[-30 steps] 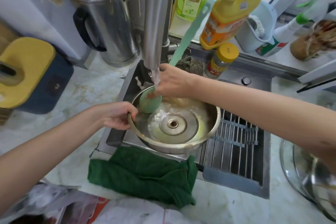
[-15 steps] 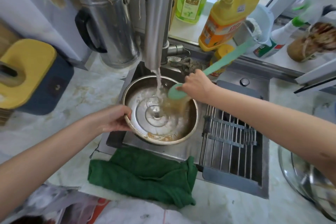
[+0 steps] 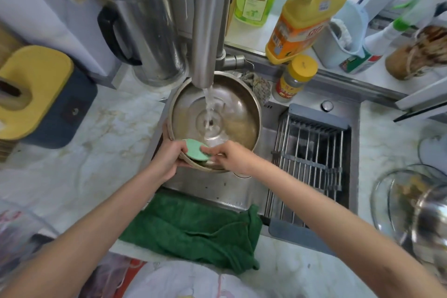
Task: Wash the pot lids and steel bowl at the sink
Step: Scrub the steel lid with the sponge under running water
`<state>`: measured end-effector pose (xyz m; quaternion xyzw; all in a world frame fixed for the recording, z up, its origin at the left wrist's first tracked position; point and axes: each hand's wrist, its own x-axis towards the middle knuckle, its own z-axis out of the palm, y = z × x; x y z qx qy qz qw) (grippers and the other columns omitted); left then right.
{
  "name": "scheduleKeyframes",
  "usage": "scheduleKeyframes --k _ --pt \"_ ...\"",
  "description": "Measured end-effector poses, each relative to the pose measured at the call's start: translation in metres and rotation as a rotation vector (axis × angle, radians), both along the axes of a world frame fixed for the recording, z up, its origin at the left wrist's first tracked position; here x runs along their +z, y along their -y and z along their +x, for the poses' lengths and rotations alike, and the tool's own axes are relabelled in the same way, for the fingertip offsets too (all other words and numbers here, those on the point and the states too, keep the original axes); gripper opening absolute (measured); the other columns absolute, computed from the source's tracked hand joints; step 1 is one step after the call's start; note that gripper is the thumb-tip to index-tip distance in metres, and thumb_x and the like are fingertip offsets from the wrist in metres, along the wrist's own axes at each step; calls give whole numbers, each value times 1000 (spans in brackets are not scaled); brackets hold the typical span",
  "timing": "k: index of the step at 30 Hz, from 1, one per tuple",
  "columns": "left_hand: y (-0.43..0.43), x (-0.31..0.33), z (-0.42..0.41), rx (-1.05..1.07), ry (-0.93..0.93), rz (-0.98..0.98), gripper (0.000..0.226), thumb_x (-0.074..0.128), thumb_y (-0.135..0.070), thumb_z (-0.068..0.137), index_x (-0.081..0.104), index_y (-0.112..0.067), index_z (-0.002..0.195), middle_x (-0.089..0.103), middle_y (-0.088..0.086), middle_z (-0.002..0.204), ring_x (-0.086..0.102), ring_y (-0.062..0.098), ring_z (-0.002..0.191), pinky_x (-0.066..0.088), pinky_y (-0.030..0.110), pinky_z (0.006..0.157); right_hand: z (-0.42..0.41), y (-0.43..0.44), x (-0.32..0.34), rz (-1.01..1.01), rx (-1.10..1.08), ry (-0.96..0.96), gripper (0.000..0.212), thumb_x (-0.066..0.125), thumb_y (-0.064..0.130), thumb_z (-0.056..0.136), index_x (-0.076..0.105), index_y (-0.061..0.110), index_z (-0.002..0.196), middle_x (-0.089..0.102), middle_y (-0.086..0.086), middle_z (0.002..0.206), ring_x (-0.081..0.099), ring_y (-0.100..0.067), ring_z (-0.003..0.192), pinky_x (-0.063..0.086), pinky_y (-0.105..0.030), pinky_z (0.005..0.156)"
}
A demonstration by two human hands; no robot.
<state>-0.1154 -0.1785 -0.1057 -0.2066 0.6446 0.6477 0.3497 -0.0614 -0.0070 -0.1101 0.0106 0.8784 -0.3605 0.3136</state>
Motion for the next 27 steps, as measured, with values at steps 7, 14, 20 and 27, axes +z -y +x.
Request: scheduleKeyframes --k 7,14,20,27 --pt "8 13 -5 -60 -256 -31 96 36 21 78 19 -55 134 43 -2 131 56 33 105 53 66 68 -14 -49 22 800 212 -270 48 42 15 99 43 37 141 61 -4 111 60 -27 103 35 -32 71" --pt "-1 7 -5 -24 -332 -10 99 36 21 78 17 -55 139 39 -3 141 53 30 117 51 67 74 -7 -32 15 612 47 -119 44 52 21 92 54 37 134 65 -2 118 61 -26 109 45 -32 79" --pt "-7 -10 -2 -4 -389 5 66 57 -33 89 21 -54 141 40 4 149 49 30 128 47 57 96 -10 15 21 -469 -563 237 37 55 9 94 60 20 129 50 7 66 43 -2 49 32 -13 46" --pt "-13 -4 -15 115 -515 -31 45 44 -47 93 20 -72 124 34 -1 152 43 22 133 39 55 107 11 21 30 -382 -633 191 34 53 17 97 59 27 129 53 15 59 34 0 36 28 -14 39"
